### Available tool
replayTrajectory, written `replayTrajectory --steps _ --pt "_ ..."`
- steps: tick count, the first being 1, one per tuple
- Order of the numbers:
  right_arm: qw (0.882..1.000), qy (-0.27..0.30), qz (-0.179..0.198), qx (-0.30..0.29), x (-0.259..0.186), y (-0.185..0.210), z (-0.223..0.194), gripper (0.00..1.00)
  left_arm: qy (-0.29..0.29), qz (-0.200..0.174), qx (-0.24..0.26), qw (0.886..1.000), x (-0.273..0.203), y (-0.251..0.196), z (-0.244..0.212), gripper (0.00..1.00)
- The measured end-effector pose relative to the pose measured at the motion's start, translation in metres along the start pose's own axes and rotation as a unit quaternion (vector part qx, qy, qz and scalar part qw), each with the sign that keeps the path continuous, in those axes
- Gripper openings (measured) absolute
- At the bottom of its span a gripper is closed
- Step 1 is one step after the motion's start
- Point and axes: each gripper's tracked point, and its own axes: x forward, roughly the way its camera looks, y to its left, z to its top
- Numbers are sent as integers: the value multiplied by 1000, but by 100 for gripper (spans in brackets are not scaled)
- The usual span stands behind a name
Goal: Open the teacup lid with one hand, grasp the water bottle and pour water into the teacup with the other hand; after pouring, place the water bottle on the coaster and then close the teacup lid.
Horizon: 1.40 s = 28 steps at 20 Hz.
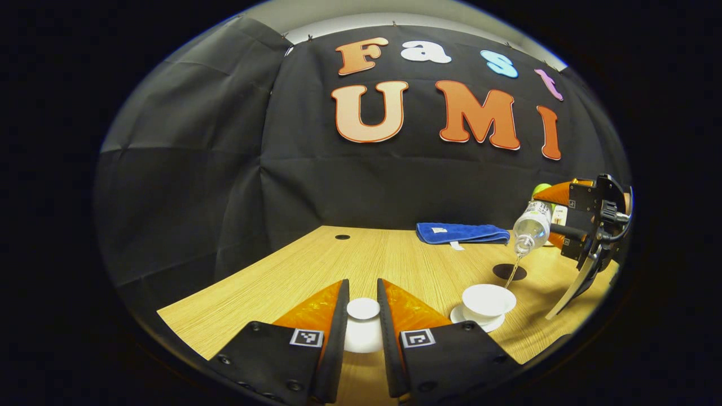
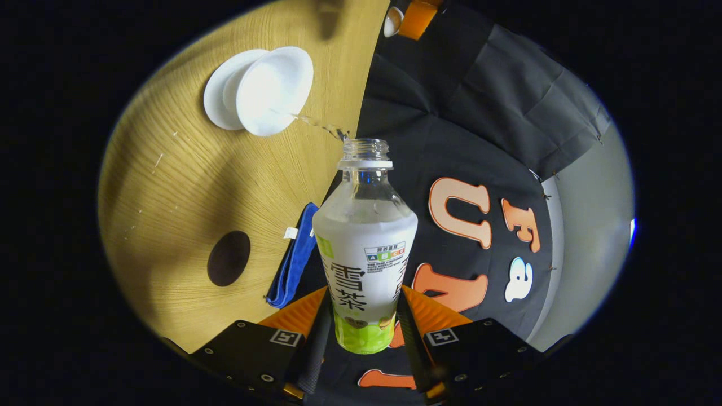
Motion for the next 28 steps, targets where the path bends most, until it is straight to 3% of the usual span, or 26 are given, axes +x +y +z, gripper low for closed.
replayTrajectory --steps 16,28 --pt "995 -23 -67 -64 16 -59 -3 65 -13 -8 6 1000 -9 -7 17 35" --pt "987 -50 -94 -124 19 -53 19 65 -5 0 9 1000 -11 -3 10 36"
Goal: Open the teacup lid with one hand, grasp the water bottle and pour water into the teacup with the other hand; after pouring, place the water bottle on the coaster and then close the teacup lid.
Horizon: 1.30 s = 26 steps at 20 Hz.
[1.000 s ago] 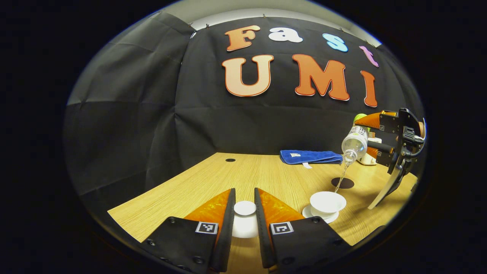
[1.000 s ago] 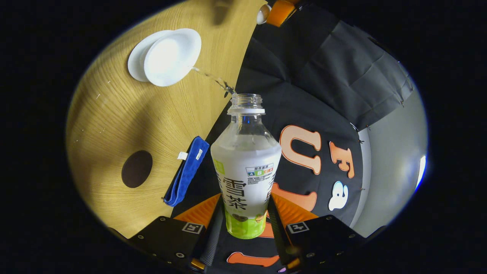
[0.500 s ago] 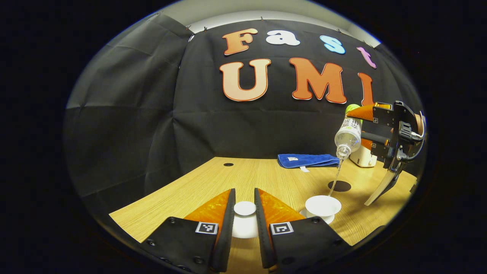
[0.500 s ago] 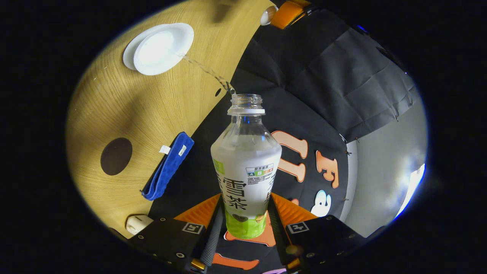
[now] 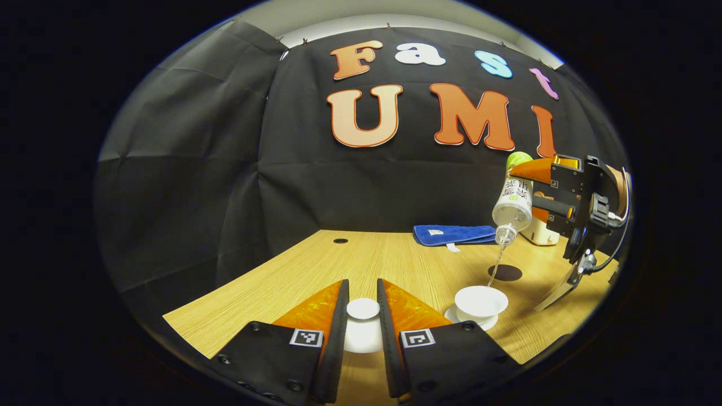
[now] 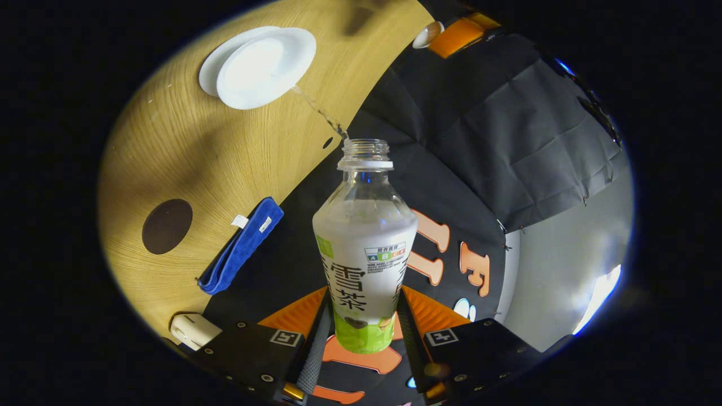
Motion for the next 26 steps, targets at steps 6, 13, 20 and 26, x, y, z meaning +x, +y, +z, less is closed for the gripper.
replayTrajectory --steps 6,13,20,26 --pt "999 -8 -20 -34 -4 -1 12 61 3 -5 -2 1000 -1 -5 -4 36" --pt "999 -32 0 -32 -16 24 40 65 6 -8 0 1000 -3 -10 -7 36" --pt "997 -21 37 69 -19 47 54 65 11 -20 -29 999 -2 -18 -12 36" --pt "973 25 68 218 -25 62 35 65 14 -11 -30 999 2 -17 -12 36"
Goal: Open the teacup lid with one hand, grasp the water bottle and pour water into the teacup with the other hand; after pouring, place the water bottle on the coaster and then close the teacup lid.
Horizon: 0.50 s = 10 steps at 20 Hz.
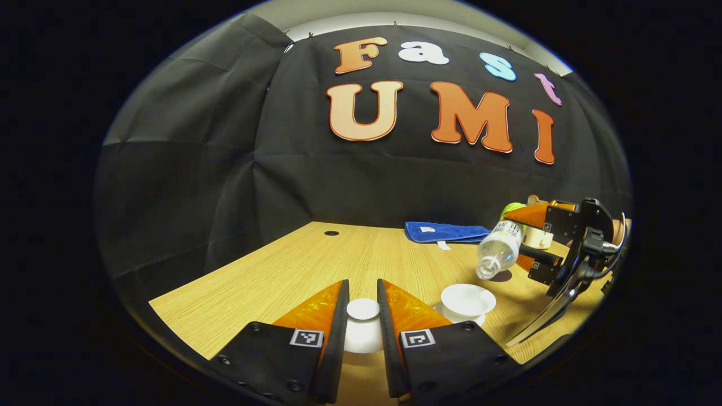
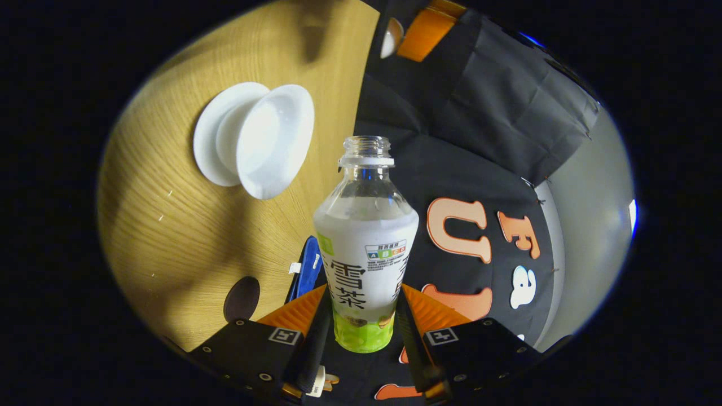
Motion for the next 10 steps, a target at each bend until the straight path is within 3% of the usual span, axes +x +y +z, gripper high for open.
replayTrajectory --steps 2,5,10 --pt "997 24 2 71 4 -3 -17 65 1 4 -1 1000 0 0 0 36" --pt "981 59 -14 183 6 -25 -44 65 0 3 0 1000 1 -5 3 36" --pt "928 84 -98 349 8 -86 -92 66 -5 -1 2 1000 2 -12 9 36"
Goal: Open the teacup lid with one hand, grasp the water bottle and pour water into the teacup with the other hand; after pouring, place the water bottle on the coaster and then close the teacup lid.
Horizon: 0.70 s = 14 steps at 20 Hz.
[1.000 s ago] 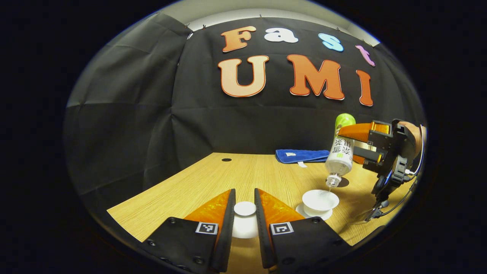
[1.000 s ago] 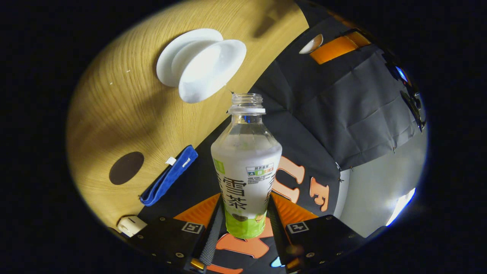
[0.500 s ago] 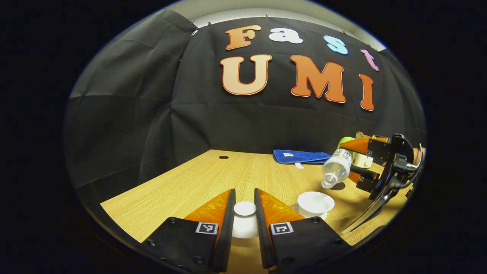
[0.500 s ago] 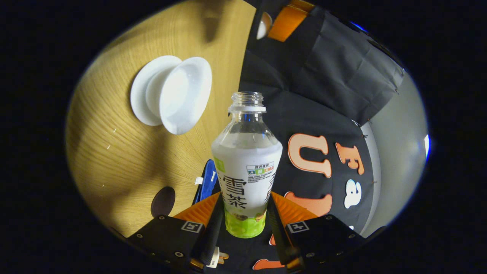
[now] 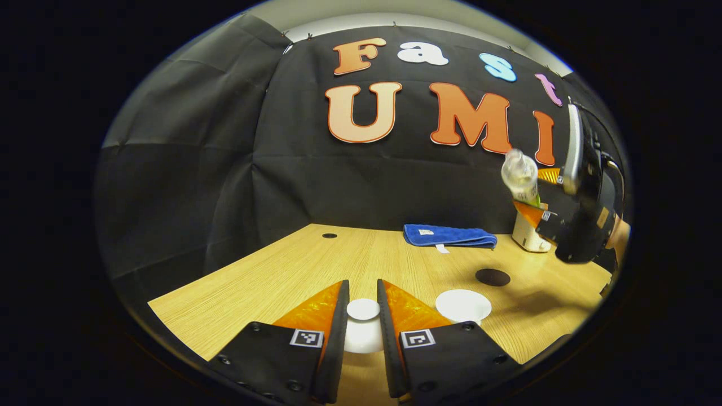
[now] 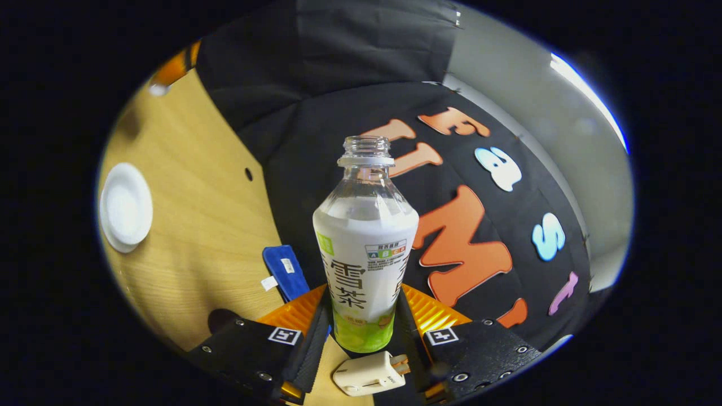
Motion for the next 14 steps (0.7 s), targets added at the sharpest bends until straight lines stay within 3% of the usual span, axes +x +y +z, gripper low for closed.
replayTrajectory --steps 3,6,10,14 --pt "996 10 -13 90 9 -22 -11 66 -4 3 -1 1000 3 -2 4 36" --pt "982 31 2 187 13 -20 -22 65 -9 1 1 1000 2 -7 9 36" --pt "943 60 45 323 14 5 -39 66 -9 0 4 1000 3 -11 9 36" --pt "900 110 68 415 13 29 -70 66 -5 3 6 1000 2 -10 6 36"
